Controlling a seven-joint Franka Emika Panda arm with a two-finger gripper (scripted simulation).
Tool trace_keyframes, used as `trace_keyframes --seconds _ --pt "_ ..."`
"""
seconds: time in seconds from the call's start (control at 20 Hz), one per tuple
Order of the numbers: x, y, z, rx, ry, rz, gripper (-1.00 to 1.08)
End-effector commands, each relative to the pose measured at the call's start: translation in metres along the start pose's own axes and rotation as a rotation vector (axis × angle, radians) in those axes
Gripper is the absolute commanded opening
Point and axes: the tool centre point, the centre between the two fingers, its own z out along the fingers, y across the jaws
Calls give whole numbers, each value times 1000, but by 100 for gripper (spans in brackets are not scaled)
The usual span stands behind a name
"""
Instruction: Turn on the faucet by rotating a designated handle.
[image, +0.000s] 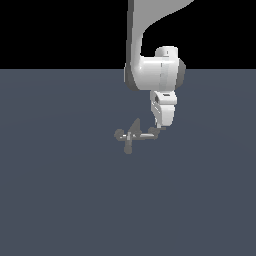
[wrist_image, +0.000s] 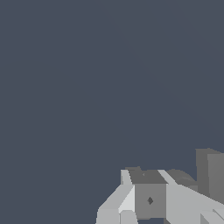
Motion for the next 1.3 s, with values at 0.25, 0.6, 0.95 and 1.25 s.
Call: trace_keyframes --seconds 0.25,0.6,0.95,1.25 --pt "16 20 0 0 0 1 -100" --pt "16 30 0 1 -1 1 -100" --pt "17 50 0 1 0 1 -100" --pt "18 53 0 14 5 3 -100"
